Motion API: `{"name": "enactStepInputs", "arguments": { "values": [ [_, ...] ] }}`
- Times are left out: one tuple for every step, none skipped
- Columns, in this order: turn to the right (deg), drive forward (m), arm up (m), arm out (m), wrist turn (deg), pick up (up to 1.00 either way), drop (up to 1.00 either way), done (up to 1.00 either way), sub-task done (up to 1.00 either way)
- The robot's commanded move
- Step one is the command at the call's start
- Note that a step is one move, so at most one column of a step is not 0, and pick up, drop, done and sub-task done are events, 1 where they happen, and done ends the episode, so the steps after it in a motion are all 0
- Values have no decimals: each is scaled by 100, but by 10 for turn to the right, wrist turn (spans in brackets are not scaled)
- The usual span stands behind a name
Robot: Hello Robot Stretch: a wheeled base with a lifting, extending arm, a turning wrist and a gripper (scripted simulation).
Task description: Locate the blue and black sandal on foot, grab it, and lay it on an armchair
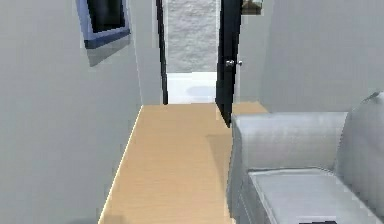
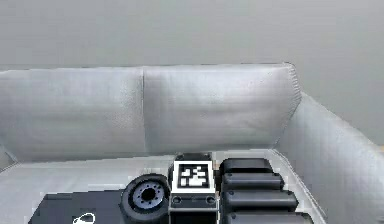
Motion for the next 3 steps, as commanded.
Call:
{"name": "enactStepInputs", "arguments": {
  "values": [
    [-90,0,0,0,0,0,0,0,0],
    [0,100,0,0,0,0,0,0,0],
    [-30,0,0,0,0,0,0,0,0]
  ]
}}
